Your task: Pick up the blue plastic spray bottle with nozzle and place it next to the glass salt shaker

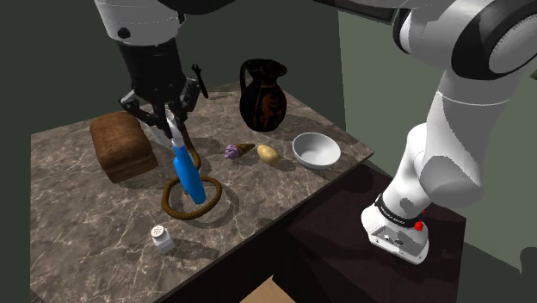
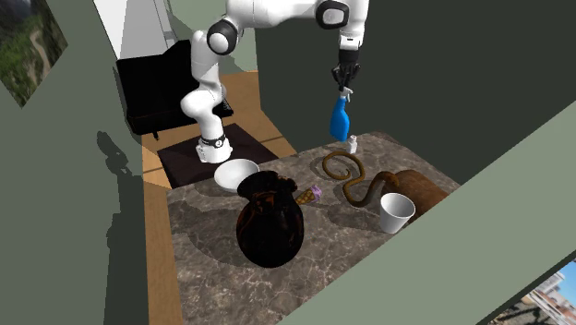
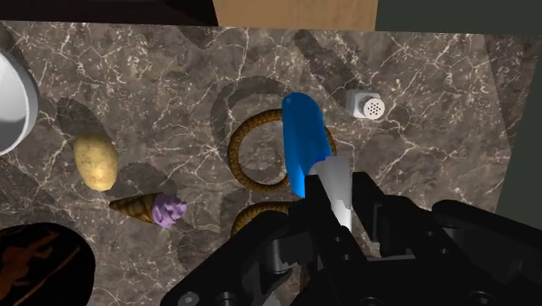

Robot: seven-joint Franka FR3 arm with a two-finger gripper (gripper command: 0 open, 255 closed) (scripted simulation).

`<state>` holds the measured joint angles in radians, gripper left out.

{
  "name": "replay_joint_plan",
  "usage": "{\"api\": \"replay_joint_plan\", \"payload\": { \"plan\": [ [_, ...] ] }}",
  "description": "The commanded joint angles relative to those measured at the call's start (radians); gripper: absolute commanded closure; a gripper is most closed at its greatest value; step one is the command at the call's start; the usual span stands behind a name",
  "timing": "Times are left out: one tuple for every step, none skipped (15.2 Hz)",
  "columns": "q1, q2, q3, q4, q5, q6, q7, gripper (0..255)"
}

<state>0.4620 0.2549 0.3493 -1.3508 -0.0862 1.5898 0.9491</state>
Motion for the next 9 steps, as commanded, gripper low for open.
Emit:
{"api": "replay_joint_plan", "payload": {
  "plan": [
    [0.039,0.033,0.017,0.044,-0.016,-0.013,0.053,255],
    [0.058,0.05,0.023,0.066,-0.023,-0.02,0.076,255],
    [0.077,0.068,0.03,0.09,-0.031,-0.028,0.099,255],
    [0.098,0.087,0.036,0.116,-0.04,-0.037,0.121,255],
    [0.119,0.108,0.042,0.146,-0.049,-0.047,0.144,255],
    [0.141,0.13,0.046,0.177,-0.059,-0.059,0.166,255],
    [0.165,0.155,0.051,0.213,-0.07,-0.071,0.188,255],
    [0.162,0.149,0.05,0.19,-0.067,-0.054,0.188,255],
    [0.158,0.142,0.05,0.167,-0.065,-0.037,0.188,255]
  ]
}}
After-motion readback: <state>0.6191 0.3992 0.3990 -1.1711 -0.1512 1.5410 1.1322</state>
